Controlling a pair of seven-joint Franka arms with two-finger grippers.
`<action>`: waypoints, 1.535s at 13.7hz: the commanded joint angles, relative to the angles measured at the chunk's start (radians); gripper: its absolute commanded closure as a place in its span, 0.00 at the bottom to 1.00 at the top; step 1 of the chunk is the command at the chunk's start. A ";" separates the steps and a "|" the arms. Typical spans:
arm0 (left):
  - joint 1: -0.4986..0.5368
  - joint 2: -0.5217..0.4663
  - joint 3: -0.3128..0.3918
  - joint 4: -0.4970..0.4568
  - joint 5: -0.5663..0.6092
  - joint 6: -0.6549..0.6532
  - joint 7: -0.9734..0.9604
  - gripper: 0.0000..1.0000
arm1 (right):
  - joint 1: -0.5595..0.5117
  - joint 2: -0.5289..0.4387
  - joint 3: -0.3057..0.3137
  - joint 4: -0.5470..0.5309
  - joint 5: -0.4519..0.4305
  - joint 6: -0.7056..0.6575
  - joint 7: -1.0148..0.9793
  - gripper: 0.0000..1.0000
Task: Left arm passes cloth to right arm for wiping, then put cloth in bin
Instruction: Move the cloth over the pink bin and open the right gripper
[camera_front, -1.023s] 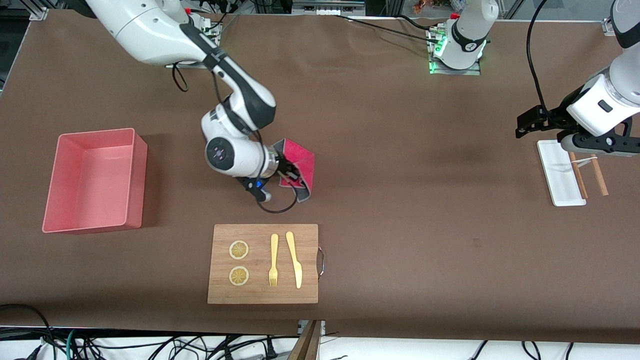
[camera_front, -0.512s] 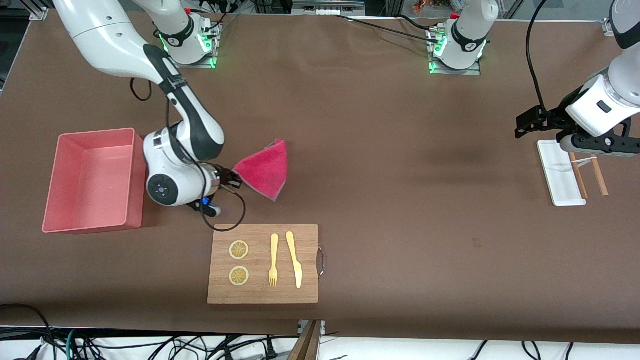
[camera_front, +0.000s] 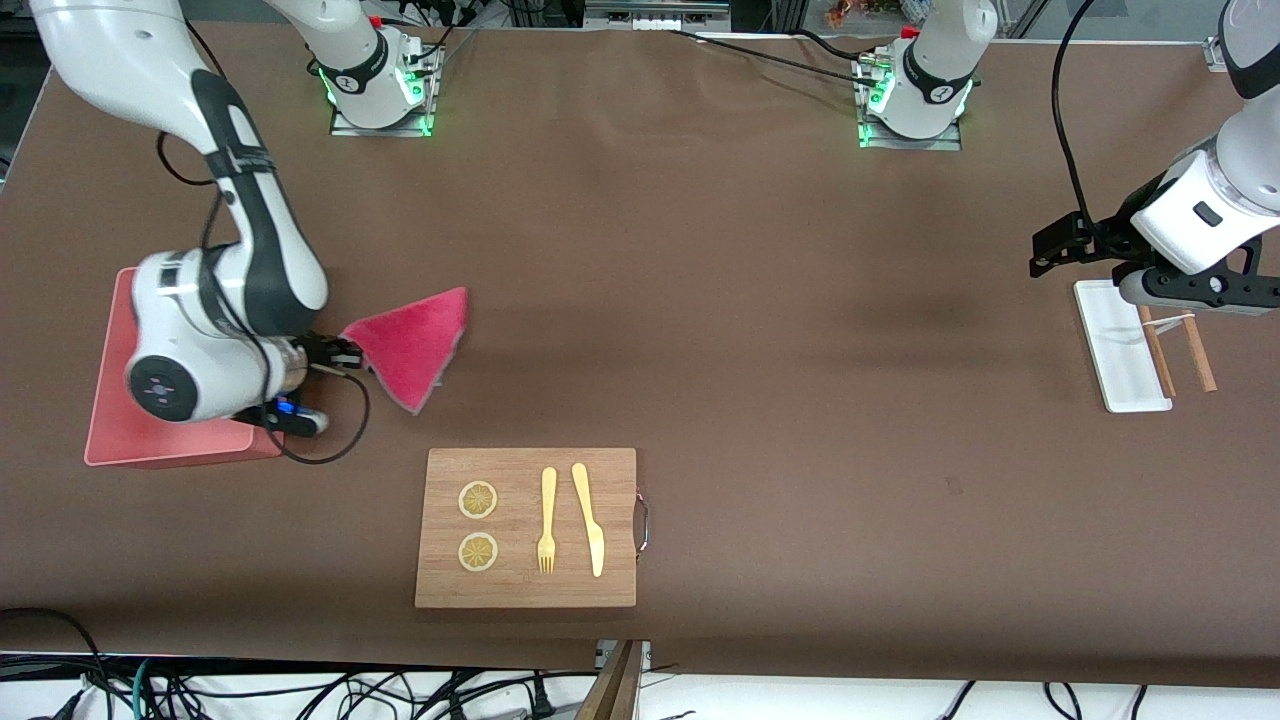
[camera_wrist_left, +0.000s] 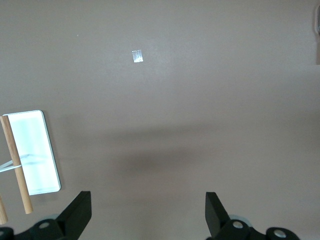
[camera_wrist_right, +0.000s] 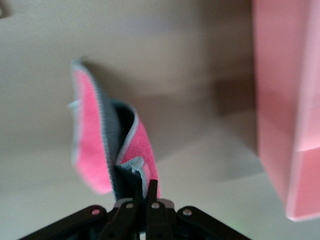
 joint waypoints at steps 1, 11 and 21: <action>-0.005 0.012 -0.010 0.026 0.021 -0.010 -0.006 0.00 | -0.012 -0.076 0.008 0.133 -0.018 -0.204 -0.035 1.00; -0.003 0.012 -0.010 0.025 0.021 -0.013 -0.003 0.00 | -0.055 -0.056 -0.314 0.341 -0.233 -0.477 -0.717 1.00; 0.000 0.013 -0.010 0.025 0.021 -0.010 0.000 0.00 | -0.068 0.025 -0.347 0.040 -0.079 -0.039 -0.705 1.00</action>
